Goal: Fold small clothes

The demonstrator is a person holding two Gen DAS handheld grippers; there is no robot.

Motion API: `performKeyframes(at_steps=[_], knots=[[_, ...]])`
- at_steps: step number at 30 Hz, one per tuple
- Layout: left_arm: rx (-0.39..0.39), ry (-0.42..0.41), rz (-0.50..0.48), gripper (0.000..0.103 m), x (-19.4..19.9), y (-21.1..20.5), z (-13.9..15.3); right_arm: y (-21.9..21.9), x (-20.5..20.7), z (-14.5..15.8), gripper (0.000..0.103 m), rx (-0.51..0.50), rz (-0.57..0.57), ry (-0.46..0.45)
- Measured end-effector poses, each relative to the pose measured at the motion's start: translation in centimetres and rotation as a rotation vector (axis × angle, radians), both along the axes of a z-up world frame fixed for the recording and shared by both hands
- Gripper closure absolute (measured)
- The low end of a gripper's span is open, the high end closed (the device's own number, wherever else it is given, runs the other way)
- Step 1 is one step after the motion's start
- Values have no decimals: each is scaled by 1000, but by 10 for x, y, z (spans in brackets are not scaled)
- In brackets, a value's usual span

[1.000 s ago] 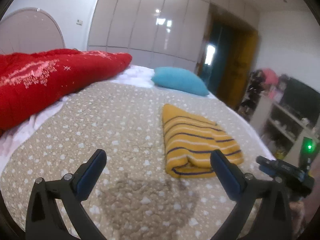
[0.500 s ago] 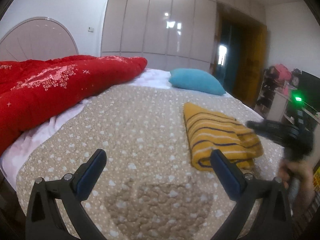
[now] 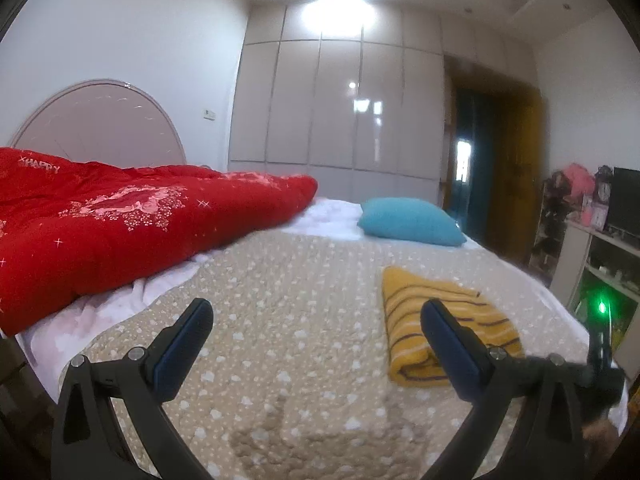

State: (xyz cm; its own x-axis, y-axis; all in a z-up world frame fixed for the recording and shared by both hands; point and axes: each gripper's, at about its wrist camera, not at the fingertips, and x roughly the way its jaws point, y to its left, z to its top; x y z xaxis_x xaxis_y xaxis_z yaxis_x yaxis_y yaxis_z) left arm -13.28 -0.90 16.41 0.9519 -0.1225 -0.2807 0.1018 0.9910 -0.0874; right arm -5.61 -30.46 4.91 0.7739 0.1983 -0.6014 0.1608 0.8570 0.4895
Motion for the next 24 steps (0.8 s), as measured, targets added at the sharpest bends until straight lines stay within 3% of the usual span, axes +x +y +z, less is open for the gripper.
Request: performKeyframes(at_steps=[6,12,17,24], knots=[[102,49,-75,0,-9,-27,10,-2,-27,9,49,-49,-28,8],[151,142,-132,0,-16,-48,11,5,-56,24,39,-153,-58,9],[166,202,-160,0,-21,-57,8,15,-70,31,35,-233,-72,26],[182,240,-173,0,-25,-65,3,20,-77,34,32,-255,-74,48]])
